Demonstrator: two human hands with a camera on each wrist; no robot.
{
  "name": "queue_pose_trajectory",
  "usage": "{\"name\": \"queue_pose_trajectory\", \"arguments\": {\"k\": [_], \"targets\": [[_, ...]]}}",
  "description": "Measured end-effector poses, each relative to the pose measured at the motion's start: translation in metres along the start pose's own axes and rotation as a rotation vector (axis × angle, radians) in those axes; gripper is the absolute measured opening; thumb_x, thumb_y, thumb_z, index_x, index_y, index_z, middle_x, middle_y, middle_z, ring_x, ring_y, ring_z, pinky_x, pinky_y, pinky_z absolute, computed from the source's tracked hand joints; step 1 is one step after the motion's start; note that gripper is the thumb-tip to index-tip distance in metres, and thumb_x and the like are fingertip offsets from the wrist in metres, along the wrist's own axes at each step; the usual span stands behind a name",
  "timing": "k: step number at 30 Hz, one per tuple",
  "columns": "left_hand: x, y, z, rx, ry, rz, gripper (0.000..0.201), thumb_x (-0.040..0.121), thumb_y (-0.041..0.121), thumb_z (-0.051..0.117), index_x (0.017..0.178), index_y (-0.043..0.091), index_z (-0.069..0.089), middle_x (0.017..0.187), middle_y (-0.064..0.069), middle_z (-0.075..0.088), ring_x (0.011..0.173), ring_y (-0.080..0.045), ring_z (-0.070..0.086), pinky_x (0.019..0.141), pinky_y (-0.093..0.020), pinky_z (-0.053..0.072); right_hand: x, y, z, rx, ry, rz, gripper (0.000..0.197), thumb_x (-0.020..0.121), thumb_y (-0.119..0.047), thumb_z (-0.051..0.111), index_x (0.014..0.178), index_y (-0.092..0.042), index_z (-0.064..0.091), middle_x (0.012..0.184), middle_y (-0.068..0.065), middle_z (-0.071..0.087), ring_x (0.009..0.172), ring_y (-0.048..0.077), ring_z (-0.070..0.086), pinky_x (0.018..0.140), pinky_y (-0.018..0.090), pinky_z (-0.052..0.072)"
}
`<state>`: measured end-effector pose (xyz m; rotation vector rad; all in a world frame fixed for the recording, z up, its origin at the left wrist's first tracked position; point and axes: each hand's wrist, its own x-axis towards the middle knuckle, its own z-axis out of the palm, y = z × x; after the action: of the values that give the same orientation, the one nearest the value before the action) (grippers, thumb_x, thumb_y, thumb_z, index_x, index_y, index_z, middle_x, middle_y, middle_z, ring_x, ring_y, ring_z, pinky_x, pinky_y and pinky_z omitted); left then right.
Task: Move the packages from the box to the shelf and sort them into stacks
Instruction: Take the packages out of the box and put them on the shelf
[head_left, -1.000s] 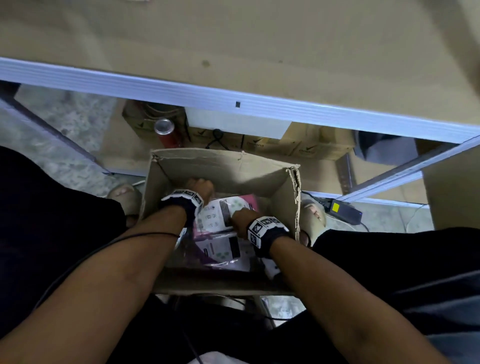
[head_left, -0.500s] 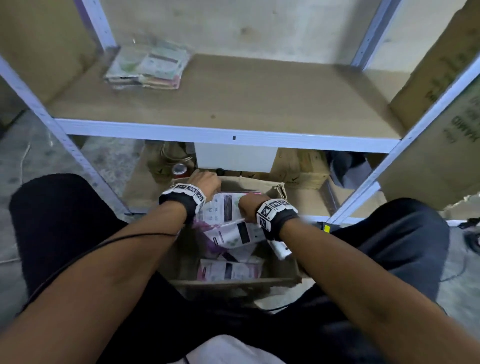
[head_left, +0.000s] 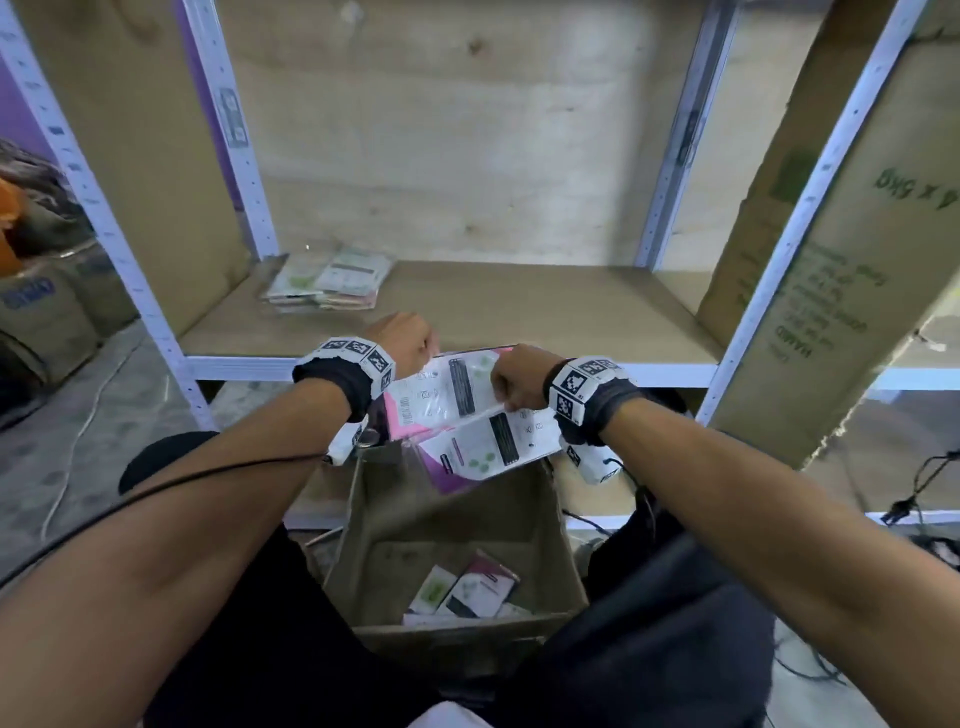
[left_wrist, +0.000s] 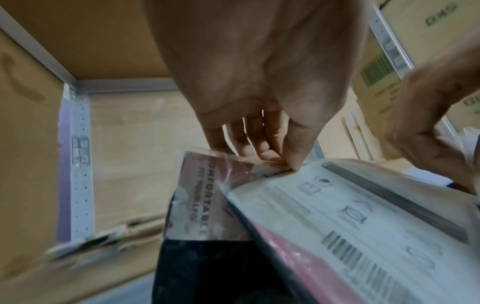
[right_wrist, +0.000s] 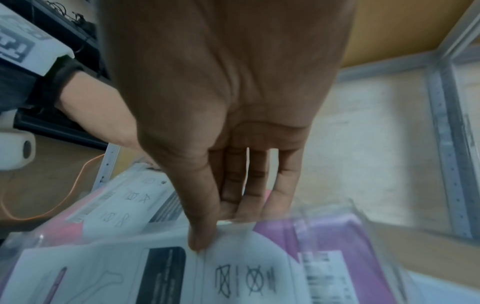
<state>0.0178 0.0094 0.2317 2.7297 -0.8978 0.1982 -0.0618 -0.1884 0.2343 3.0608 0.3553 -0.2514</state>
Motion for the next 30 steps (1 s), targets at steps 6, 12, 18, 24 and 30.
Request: {"name": "queue_pose_trajectory", "arguments": {"k": [6, 12, 18, 24, 30], "targets": [[0.021, -0.010, -0.067, -0.094, 0.110, -0.021, 0.026, 0.091, 0.006, 0.055, 0.082, 0.021, 0.073, 0.097, 0.004, 0.073, 0.079, -0.009, 0.062, 0.080, -0.025, 0.050, -0.008, 0.017, -0.067, -0.042, 0.141, -0.010, 0.016, 0.086, -0.011, 0.069, 0.101, -0.008, 0.074, 0.100, 0.006, 0.074, 0.097, 0.022, 0.065, 0.074, 0.021, 0.039], [0.037, -0.051, -0.106, -0.112, 0.226, -0.116, 0.021, 0.089, 0.007, 0.058, 0.080, 0.017, 0.075, 0.098, 0.001, 0.075, 0.084, -0.017, 0.063, 0.080, -0.021, 0.045, 0.004, 0.032, -0.107, 0.007, 0.254, -0.003, 0.015, 0.089, -0.009, 0.063, 0.102, -0.008, 0.070, 0.103, 0.007, 0.069, 0.093, 0.023, 0.061, 0.074, 0.024, 0.040], [0.043, -0.106, -0.105, -0.177, 0.250, -0.322, 0.024, 0.091, 0.007, 0.053, 0.084, 0.010, 0.076, 0.089, 0.001, 0.069, 0.085, -0.018, 0.062, 0.084, -0.030, 0.053, 0.047, 0.048, -0.124, 0.102, 0.273, 0.025, 0.010, 0.090, -0.006, 0.060, 0.097, -0.012, 0.065, 0.095, 0.002, 0.062, 0.087, 0.022, 0.059, 0.072, 0.026, 0.044], [0.056, -0.173, -0.088, -0.341, 0.300, -0.509, 0.020, 0.094, 0.016, 0.061, 0.104, 0.010, 0.077, 0.108, -0.007, 0.074, 0.097, -0.025, 0.066, 0.082, -0.021, 0.048, 0.126, 0.063, -0.116, 0.286, 0.236, 0.058, 0.010, 0.092, -0.017, 0.065, 0.102, -0.016, 0.063, 0.101, -0.001, 0.061, 0.092, 0.017, 0.055, 0.079, 0.024, 0.040], [0.074, -0.238, -0.076, -0.655, 0.352, -0.660, 0.017, 0.095, 0.012, 0.060, 0.093, 0.006, 0.076, 0.083, -0.005, 0.069, 0.090, -0.020, 0.060, 0.084, -0.030, 0.044, 0.201, 0.054, -0.102, 0.612, 0.224, 0.074, 0.003, 0.093, -0.014, 0.064, 0.093, -0.013, 0.061, 0.093, 0.005, 0.061, 0.087, 0.020, 0.055, 0.075, 0.026, 0.043]]}}
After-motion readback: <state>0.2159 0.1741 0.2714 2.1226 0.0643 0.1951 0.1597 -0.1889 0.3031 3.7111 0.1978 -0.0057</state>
